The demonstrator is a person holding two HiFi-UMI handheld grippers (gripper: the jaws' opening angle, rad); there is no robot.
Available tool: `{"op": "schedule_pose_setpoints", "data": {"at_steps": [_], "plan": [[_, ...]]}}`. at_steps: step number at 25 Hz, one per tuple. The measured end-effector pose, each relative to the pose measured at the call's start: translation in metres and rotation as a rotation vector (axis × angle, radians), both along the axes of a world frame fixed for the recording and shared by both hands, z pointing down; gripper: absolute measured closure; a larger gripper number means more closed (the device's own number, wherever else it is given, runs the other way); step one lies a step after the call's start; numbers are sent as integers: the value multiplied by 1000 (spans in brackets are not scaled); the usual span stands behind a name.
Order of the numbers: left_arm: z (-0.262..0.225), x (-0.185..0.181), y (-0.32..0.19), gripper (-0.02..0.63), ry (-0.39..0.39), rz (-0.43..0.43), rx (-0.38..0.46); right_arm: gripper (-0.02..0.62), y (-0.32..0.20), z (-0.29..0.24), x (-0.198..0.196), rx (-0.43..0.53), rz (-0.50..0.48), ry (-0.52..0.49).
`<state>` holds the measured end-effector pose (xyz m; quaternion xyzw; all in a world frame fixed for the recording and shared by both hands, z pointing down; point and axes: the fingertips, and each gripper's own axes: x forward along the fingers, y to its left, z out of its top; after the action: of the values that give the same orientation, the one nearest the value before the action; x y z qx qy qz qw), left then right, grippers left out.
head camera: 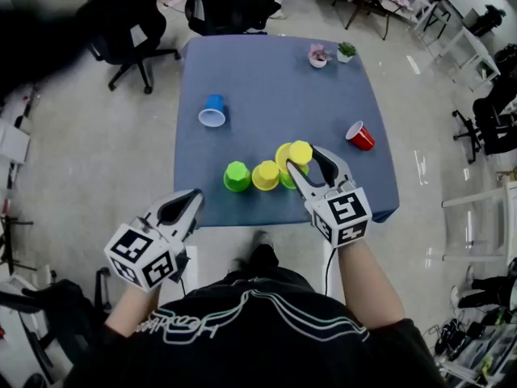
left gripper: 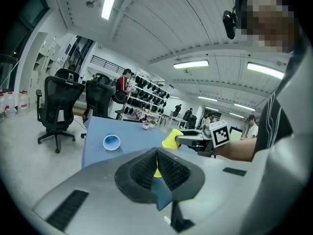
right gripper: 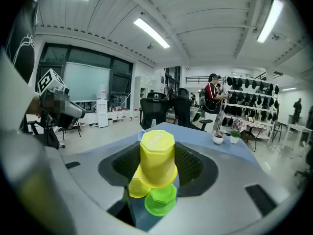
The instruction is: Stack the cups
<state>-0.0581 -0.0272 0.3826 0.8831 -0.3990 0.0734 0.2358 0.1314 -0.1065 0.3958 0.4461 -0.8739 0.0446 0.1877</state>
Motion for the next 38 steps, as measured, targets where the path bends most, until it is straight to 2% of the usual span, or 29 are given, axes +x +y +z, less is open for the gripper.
{"op": "schedule_pose_setpoints", "data": {"at_steps": [16, 24, 31, 34, 38], "plan": [[9, -9, 4, 581, 18, -22, -24, 359, 7, 27, -15, -50, -29, 32], [11, -7, 4, 581, 22, -24, -23, 359, 9, 26, -13, -39, -28, -8], [9, -3, 1, 581, 25, -23, -15, 330, 12, 17, -13, -30, -44, -41], [8, -3, -1, 581, 24, -24, -15, 328, 12, 3, -7, -15, -39, -59], [7, 4, -9, 581, 26, -22, -12, 328, 5, -13, 20, 15, 5, -73]]}}
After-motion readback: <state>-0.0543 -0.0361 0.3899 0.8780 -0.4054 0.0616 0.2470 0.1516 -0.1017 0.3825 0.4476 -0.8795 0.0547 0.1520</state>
